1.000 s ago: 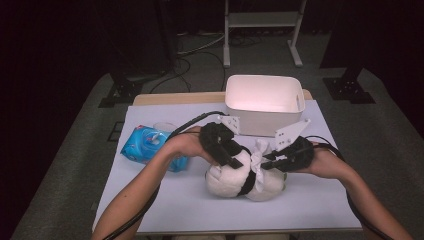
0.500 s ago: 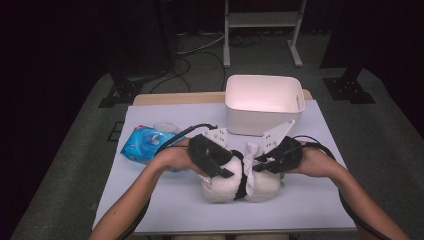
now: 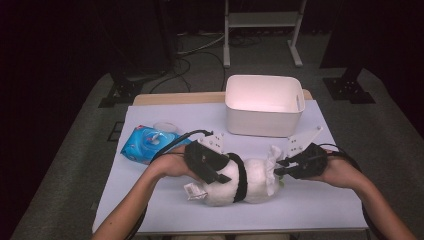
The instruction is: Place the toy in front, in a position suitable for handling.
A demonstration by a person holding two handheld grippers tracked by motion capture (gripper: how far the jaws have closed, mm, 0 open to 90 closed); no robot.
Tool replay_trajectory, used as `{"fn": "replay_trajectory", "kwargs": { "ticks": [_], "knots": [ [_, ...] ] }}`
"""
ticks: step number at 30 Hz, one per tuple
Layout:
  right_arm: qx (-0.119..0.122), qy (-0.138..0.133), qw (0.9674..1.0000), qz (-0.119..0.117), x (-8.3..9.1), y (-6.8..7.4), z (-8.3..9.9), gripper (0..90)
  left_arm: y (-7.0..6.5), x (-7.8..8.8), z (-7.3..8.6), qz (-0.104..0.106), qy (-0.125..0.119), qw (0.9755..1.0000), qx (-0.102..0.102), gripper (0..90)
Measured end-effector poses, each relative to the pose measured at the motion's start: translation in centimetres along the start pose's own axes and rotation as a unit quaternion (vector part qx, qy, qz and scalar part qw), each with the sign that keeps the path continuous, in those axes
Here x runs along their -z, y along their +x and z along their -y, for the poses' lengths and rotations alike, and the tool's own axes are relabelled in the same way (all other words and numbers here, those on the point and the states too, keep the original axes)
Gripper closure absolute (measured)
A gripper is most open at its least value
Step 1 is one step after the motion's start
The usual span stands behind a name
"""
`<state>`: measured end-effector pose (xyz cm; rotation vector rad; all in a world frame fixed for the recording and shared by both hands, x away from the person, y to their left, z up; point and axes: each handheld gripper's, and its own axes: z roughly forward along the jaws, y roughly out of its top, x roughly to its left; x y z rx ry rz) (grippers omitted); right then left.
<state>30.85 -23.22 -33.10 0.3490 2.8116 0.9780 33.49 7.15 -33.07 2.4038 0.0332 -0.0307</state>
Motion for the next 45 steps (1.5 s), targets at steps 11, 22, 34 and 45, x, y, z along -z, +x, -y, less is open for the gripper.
{"fn": "replay_trajectory", "kwargs": {
  "ticks": [11, 22, 34, 45],
  "knots": [
    [0.004, -0.002, 1.0, -0.001, 0.0, 0.0, -0.4, 76.7, -0.5, -0.4, -0.2, -0.003, -0.001, 1.0, -0.007, 34.2],
    [0.056, 0.011, 0.9982, -0.018, -2.2, 0.5, -4.8, 76.7, -0.6, -0.5, -0.2, -0.006, -0.001, 0.9999, -0.014, 33.4],
    [0.019, 0.011, 0.9997, -0.008, -0.6, -0.2, -1.9, 76.7, -0.6, -0.4, 0.2, -0.006, -0.013, 0.9999, -0.007, 32.2],
    [-0.006, 0.014, 0.9999, -0.006, -0.1, -0.3, 0.2, 76.6, -0.6, -0.5, 0.2, -0.005, -0.018, 0.9998, -0.009, 31.9]
  ]
}}
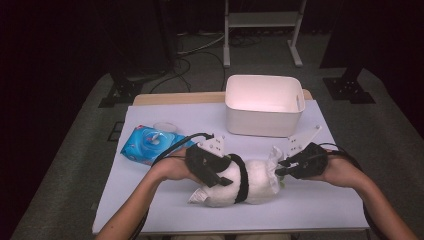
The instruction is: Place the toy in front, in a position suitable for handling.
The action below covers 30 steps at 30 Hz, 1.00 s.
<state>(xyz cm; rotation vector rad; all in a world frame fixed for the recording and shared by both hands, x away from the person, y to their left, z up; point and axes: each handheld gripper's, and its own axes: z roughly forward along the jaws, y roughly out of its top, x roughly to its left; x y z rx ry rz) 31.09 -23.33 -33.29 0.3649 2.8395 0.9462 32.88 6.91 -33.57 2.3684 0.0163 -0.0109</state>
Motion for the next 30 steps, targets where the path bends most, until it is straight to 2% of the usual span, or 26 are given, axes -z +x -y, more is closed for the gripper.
{"fn": "replay_trajectory", "kwargs": {
  "ticks": [3, 7, 14, 19, 25, 30],
  "knots": [
    [-0.001, -0.001, 1.0, 0.004, 0.1, 0.0, 0.2, 76.6, 0.1, -0.2, 0.0, 0.0, -0.004, 1.0, 0.001, 31.9],
    [0.007, -0.002, 1.0, 0.006, 0.1, 0.1, -0.5, 76.6, 0.4, -0.5, -0.2, 0.001, -0.005, 1.0, 0.007, 31.9],
    [0.046, 0.005, 0.9989, -0.006, -1.1, 0.7, -3.4, 76.3, 0.2, -1.2, -1.2, -0.004, 0.01, 0.9999, -0.004, 31.4],
    [0.072, 0.014, 0.9973, -0.009, -2.3, 1.0, -5.1, 76.4, 0.4, -1.1, -1.2, -0.003, 0.014, 0.9999, -0.002, 31.0],
    [0.06, 0.017, 0.9979, -0.016, -3.0, 0.7, -5.0, 77.1, 0.4, -0.8, -1.4, -0.01, 0.01, 0.9999, 0.004, 28.3],
    [0.037, -0.001, 0.9991, -0.021, -2.8, 0.3, -3.6, 77.6, 0.3, -0.6, -2.1, -0.007, 0.007, 0.9999, 0.006, 25.6]
  ]
}}
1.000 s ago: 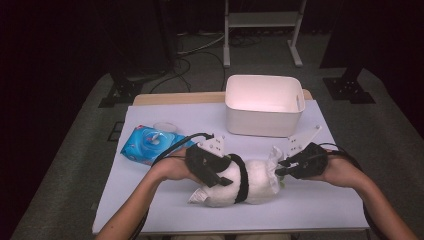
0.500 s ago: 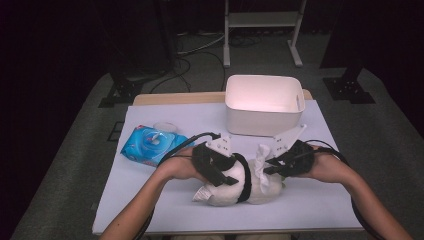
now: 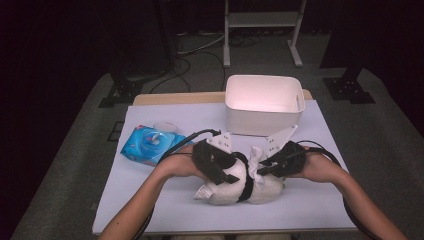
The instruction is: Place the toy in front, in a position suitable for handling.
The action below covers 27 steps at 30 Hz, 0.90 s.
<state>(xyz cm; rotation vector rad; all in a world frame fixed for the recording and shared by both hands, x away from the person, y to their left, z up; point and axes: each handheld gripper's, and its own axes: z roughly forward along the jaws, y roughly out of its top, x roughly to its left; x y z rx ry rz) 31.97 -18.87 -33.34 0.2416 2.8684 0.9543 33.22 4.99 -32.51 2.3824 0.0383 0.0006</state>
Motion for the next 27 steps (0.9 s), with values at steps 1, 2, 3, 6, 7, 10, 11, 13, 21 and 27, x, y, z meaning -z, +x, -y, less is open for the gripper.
{"fn": "replay_trajectory", "kwargs": {
  "ticks": [1, 2, 3, 6, 7, 10, 11, 13, 21, 27],
  "knots": [
    [-0.003, -0.003, 1.0, -0.001, 0.1, 0.0, 0.2, 77.7, 0.0, 0.0, -0.2, 0.001, -0.002, 1.0, 0.001, 25.0],
    [-0.007, -0.008, 0.9999, 0.0, 0.1, 0.0, 0.5, 77.7, 0.0, 0.0, -0.4, 0.0, -0.002, 1.0, 0.002, 24.5],
    [-0.012, -0.01, 0.9999, 0.0, 0.2, -0.1, 0.7, 77.8, 0.0, 0.0, -0.5, 0.0, -0.004, 1.0, 0.003, 24.2],
    [-0.016, -0.011, 0.9998, 0.002, 0.4, -0.2, 1.1, 77.9, 0.1, 0.1, -1.0, -0.001, -0.011, 0.9999, 0.009, 21.9],
    [-0.02, -0.012, 0.9997, 0.002, 0.4, -0.2, 1.3, 77.9, 0.1, 0.2, -1.1, -0.002, -0.016, 0.9998, 0.012, 21.6],
    [-0.026, -0.018, 0.9995, -0.001, 0.7, -0.4, 1.9, 78.0, 0.0, 0.6, -1.5, -0.002, -0.021, 0.9997, 0.01, 21.7],
    [-0.027, -0.018, 0.9995, -0.001, 0.7, -0.4, 2.0, 78.0, 0.0, 0.7, -1.6, -0.003, -0.022, 0.9997, 0.009, 21.7],
    [-0.029, -0.019, 0.9994, 0.001, 0.9, -0.4, 2.3, 78.0, -0.1, 0.9, -1.7, -0.004, -0.024, 0.9997, 0.007, 21.7],
    [-0.039, -0.026, 0.9989, 0.003, 1.1, -0.5, 2.8, 78.0, -0.4, 1.9, -1.7, -0.019, -0.034, 0.9992, 0.003, 20.5],
    [-0.045, -0.028, 0.9986, 0.006, 1.3, -0.6, 3.3, 78.0, -0.6, 2.6, -1.7, -0.024, -0.046, 0.9987, 0.004, 19.8]
  ]
}}
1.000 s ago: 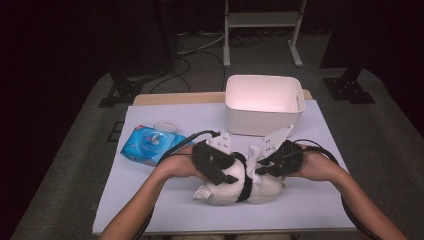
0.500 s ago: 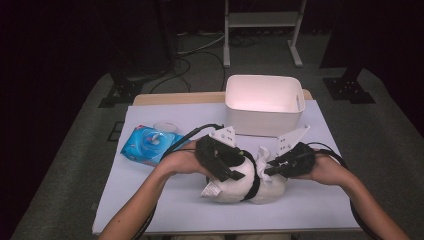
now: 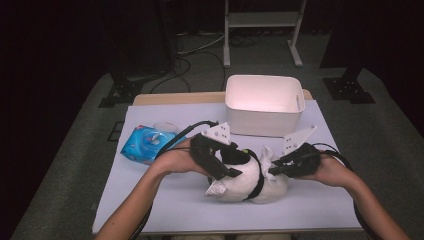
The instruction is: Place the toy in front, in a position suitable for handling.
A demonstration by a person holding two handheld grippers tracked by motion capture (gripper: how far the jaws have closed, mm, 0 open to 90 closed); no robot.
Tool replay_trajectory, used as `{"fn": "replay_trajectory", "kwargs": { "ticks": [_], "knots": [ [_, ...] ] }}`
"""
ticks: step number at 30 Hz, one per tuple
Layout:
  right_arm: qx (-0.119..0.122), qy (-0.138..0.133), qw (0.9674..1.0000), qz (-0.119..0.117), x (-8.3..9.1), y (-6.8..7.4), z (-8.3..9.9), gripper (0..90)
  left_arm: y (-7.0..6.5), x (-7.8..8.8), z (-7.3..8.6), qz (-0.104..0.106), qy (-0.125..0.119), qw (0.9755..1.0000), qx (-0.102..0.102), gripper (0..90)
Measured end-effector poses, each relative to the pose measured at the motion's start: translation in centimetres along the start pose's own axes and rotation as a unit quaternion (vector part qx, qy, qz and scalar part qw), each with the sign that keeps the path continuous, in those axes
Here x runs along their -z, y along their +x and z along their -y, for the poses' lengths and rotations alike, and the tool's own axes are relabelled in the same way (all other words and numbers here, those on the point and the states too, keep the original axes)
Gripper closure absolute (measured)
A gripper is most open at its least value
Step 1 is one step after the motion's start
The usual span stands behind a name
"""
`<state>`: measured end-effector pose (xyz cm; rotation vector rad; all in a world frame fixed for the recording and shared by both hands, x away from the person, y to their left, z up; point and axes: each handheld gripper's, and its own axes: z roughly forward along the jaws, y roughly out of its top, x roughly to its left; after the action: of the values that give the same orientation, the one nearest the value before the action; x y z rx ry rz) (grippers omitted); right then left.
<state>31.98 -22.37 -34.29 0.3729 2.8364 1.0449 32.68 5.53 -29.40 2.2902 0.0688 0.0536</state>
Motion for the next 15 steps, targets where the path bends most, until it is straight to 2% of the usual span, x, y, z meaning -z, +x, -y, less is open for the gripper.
{"fn": "replay_trajectory", "kwargs": {
  "ticks": [7, 15],
  "knots": [
    [-0.013, 0.002, 0.9998, 0.016, 0.6, -0.3, 0.8, 78.0, 0.0, 0.7, 0.4, -0.005, 0.002, 1.0, 0.003, 19.2],
    [-0.016, -0.005, 0.9997, 0.018, 1.1, -0.1, 1.7, 77.9, 0.2, 0.4, 1.2, 0.009, -0.002, 0.9999, 0.012, 17.3]
  ]
}}
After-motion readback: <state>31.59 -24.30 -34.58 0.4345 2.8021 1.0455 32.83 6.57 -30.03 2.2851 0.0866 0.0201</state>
